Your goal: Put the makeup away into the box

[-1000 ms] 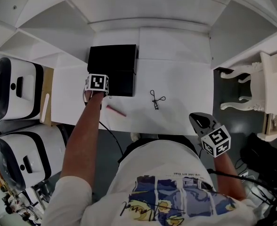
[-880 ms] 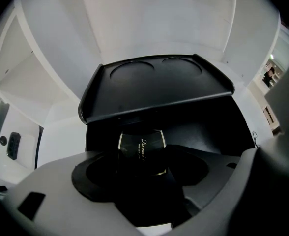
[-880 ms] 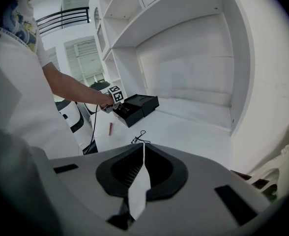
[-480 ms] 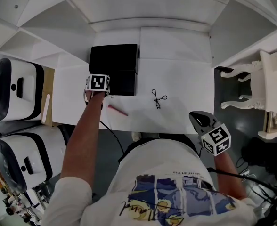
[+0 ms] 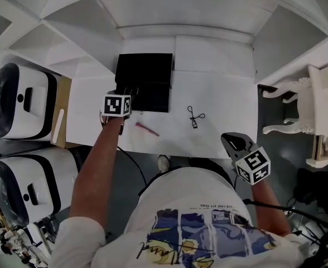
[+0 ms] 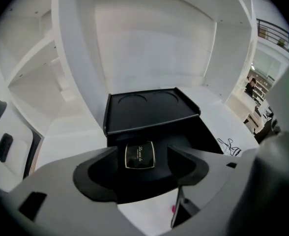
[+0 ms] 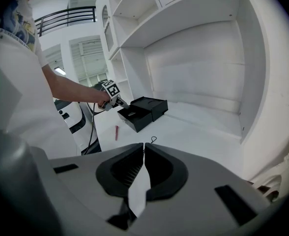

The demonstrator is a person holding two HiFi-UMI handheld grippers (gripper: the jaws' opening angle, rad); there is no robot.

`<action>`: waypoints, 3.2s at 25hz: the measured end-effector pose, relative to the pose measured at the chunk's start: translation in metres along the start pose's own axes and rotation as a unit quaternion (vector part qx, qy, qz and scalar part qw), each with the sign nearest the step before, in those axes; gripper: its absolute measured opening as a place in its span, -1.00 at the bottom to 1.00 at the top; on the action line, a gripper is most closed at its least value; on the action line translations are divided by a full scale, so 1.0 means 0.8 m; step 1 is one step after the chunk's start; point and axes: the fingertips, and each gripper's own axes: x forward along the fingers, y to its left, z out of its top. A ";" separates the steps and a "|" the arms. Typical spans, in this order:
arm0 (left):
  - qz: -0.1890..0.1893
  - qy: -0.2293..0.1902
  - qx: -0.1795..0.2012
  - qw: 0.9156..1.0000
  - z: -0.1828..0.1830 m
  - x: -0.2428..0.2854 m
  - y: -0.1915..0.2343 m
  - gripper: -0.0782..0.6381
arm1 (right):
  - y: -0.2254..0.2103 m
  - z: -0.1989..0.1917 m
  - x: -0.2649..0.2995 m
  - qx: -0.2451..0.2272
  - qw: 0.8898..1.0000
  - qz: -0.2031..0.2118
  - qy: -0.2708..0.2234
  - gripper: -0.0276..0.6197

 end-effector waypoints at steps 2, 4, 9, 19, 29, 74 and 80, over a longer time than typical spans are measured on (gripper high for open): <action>-0.009 -0.027 -0.006 1.000 0.002 -0.022 -0.001 0.14 | 0.014 0.003 0.006 -0.005 1.000 0.003 0.002 -0.83; -0.021 -0.053 -0.013 0.998 0.000 -0.044 -0.003 0.14 | 0.029 0.006 0.011 -0.011 1.000 0.007 0.002 -0.83; -0.040 -0.101 -0.019 0.994 -0.013 -0.099 -0.012 0.07 | 0.064 0.016 0.022 -0.028 1.000 0.013 0.003 -0.83; -0.089 -0.111 -0.016 0.990 -0.101 -0.143 -0.044 -0.24 | 0.132 0.019 0.037 -0.040 0.999 0.006 0.003 -0.83; -0.162 -0.108 -0.020 0.981 -0.170 -0.156 -0.088 -0.74 | 0.196 0.002 0.043 -0.034 0.999 -0.013 0.008 -0.83; -0.004 0.043 -0.184 0.982 -0.174 -0.001 -0.121 -0.47 | 0.020 -0.005 0.022 -0.047 0.996 0.073 0.029 -0.83; 0.002 0.059 -0.170 0.984 -0.178 -0.002 -0.113 -0.62 | 0.009 -0.003 0.027 -0.046 0.995 0.085 0.027 -0.83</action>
